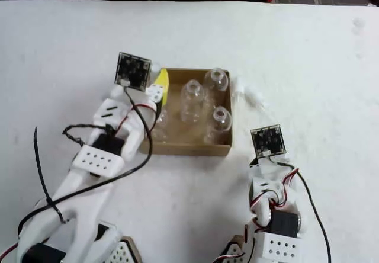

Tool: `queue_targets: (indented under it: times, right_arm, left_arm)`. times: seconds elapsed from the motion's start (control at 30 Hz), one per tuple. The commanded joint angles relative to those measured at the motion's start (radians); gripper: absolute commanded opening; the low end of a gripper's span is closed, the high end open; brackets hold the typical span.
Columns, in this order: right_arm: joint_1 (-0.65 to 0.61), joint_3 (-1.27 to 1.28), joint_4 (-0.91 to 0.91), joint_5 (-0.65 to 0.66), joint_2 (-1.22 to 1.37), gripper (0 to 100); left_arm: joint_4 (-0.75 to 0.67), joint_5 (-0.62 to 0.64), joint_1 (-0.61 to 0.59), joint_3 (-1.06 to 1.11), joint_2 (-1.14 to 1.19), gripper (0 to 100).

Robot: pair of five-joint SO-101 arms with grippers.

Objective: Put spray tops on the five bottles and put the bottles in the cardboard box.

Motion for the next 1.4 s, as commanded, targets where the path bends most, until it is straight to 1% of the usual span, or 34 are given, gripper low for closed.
queue_targets:
  times: [0.0, 1.07, 1.13, 1.27, 1.37]
  right_arm:
    - [-0.005, 0.009, -0.022, 0.018, -0.005, 1.8]
    - [-0.004, 0.009, -0.021, 0.018, -0.005, 1.8]
    - [-0.004, 0.009, -0.021, 0.018, -0.005, 1.8]
    - [-0.004, 0.009, -0.021, 0.018, -0.005, 1.8]
    - [-0.004, 0.009, -0.021, 0.018, -0.005, 1.8]
  left_arm:
    - [-0.018, -0.009, 0.004, -0.002, -0.051, 2]
    - [-0.018, -0.012, -0.002, 0.041, -0.062, 3]
    - [-0.018, -0.008, -0.005, 0.041, -0.062, 6]
    - [-0.015, 0.026, -0.005, 0.043, -0.062, 18]
    - [0.028, 0.041, -0.005, 0.023, -0.064, 18]
